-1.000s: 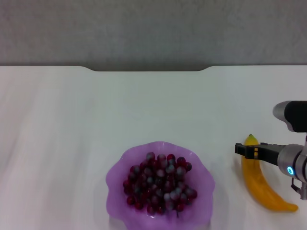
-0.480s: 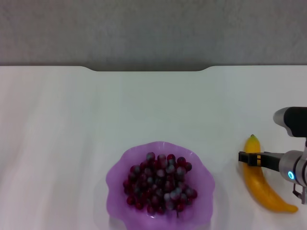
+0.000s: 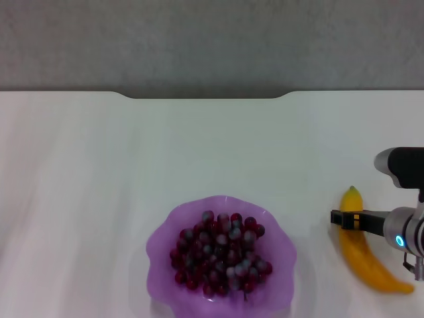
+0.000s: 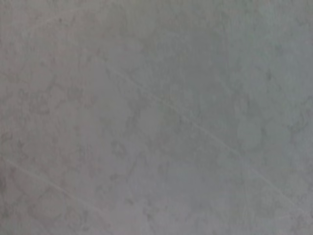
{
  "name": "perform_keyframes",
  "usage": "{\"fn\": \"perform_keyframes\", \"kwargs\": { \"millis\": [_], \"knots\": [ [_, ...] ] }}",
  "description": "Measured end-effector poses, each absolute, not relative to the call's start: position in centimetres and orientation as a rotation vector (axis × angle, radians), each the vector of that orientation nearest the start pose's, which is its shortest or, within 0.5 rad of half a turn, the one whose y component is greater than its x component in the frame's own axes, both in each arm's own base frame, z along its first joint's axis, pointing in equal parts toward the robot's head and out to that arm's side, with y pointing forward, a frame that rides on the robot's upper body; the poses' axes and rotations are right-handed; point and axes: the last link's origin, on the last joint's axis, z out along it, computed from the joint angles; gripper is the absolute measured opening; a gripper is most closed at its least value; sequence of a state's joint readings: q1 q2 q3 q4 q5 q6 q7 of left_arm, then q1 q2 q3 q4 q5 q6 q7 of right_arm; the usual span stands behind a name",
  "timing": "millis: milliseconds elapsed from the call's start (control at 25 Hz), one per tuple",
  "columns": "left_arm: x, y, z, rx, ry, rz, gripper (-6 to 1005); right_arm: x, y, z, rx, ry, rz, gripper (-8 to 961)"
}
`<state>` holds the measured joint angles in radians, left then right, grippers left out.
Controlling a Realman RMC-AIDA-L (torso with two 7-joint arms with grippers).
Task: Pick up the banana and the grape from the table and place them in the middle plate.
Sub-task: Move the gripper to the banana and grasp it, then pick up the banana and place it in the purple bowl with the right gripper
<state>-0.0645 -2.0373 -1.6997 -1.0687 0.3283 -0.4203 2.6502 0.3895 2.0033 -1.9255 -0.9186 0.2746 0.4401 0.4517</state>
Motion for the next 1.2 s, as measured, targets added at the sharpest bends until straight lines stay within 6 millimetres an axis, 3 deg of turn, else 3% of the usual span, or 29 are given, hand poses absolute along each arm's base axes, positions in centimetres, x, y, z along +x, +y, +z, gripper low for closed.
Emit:
{"fn": "perform_keyframes", "kwargs": {
  "millis": [80, 280, 640, 920, 1200],
  "knots": [
    [-32.0, 34.7, 9.4, -1.545, -0.556, -0.495, 877, 30.9, 35.9, -6.1, -1.809, 1.305, -0.029, 726],
    [-32.0, 34.7, 9.6, -1.543, -0.552, -0.497, 877, 30.9, 36.0, -6.0, -1.808, 1.299, -0.018, 541],
    [-31.8, 34.6, 9.4, -1.547, -0.552, -0.500, 877, 30.5, 35.8, -5.9, -1.833, 1.262, 0.009, 508],
    [-30.6, 34.5, 8.8, -1.581, -0.528, -0.526, 878, 28.5, 36.9, -3.4, -1.844, 1.172, 0.069, 512],
    [-29.5, 34.8, 7.9, -1.619, -0.510, -0.542, 878, 24.9, 37.7, -0.8, -1.896, 1.017, 0.101, 515]
  ]
}}
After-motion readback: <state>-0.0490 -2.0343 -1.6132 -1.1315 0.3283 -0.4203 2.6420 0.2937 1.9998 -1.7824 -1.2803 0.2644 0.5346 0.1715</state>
